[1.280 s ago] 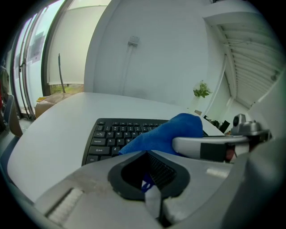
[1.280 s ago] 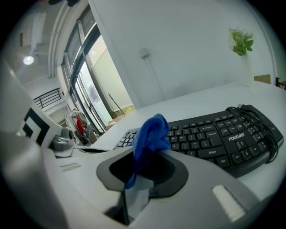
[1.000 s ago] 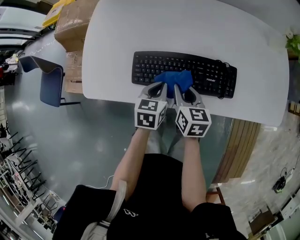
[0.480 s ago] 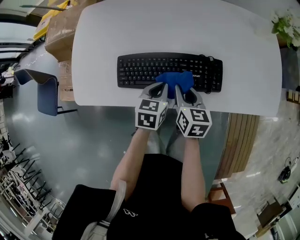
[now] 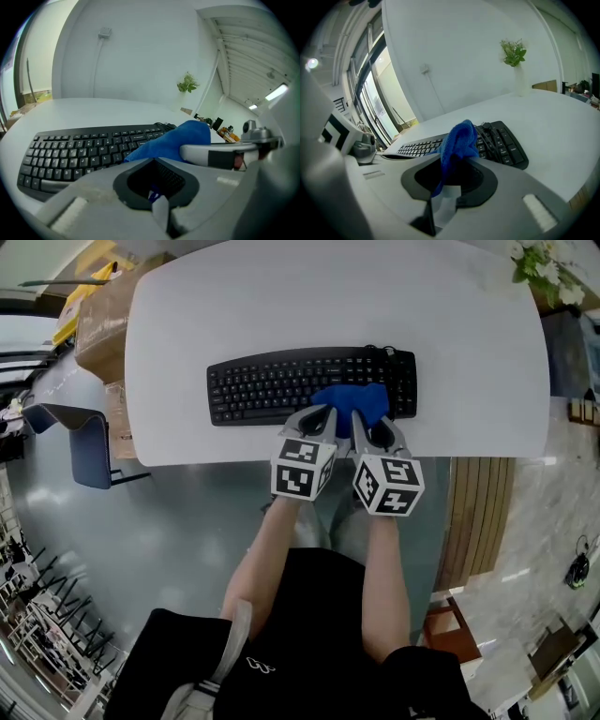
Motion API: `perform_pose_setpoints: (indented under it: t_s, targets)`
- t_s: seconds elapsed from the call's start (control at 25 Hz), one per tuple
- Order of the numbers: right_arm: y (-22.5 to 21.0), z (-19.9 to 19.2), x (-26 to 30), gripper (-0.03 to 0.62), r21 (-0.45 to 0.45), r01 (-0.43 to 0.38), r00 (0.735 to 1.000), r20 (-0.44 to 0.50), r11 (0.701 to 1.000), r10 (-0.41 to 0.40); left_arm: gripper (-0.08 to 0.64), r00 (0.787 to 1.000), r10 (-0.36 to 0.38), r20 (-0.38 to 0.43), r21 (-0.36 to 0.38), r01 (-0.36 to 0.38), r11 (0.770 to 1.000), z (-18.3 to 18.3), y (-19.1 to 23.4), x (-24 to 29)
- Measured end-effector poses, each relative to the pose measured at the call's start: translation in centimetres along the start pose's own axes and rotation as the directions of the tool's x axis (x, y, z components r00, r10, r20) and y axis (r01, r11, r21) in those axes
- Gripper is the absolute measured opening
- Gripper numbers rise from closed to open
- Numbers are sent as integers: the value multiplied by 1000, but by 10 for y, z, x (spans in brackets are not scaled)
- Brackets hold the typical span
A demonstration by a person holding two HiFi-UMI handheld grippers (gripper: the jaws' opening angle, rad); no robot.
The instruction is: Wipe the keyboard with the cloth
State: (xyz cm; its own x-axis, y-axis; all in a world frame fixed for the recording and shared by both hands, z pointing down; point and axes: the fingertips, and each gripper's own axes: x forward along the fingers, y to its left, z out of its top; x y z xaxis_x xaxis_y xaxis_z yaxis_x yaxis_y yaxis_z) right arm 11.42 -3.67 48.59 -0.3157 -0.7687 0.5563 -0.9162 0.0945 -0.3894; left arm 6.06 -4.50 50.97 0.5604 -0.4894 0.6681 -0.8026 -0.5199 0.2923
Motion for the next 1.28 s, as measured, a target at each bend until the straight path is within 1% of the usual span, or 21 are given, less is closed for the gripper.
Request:
perform_pose_setpoints:
  t_s: [0.28,0.64,0.76,0.88,1.0,1.12,1.2,1.28]
  targets:
    - [-38,10,-18,75,25,55,998,21,998,-56,-1,998,-56,-16,37,57,998,9,-37,19]
    - [-79,24,-38,75,53,120,991,59,991,-123,0,993,-109,-33,75,111,991,19,-72,43]
    - [-97,29,-47,75,71,174,981,79,982,-179,0,991,-128,-39,93,132,987,22,-82,47]
    - [-120,35,-59,75,84,259,960,91,962,-267,0,991,-134,-27,103,136,985,29,-87,49]
    - [-136,46,-70,74,82,320,938,109,944,-328,-1,991,-132,10,108,131,986,42,-86,45]
    - [-137,74,-76,74,54,357,918,165,933,-360,0,989,-119,86,101,110,989,67,-72,30]
    - [-122,102,-74,74,22,347,913,222,938,-343,-1,985,-93,149,89,81,993,91,-54,14]
    - [-98,132,-69,74,-18,306,916,279,952,-289,0,973,-63,221,81,46,996,119,-37,-7]
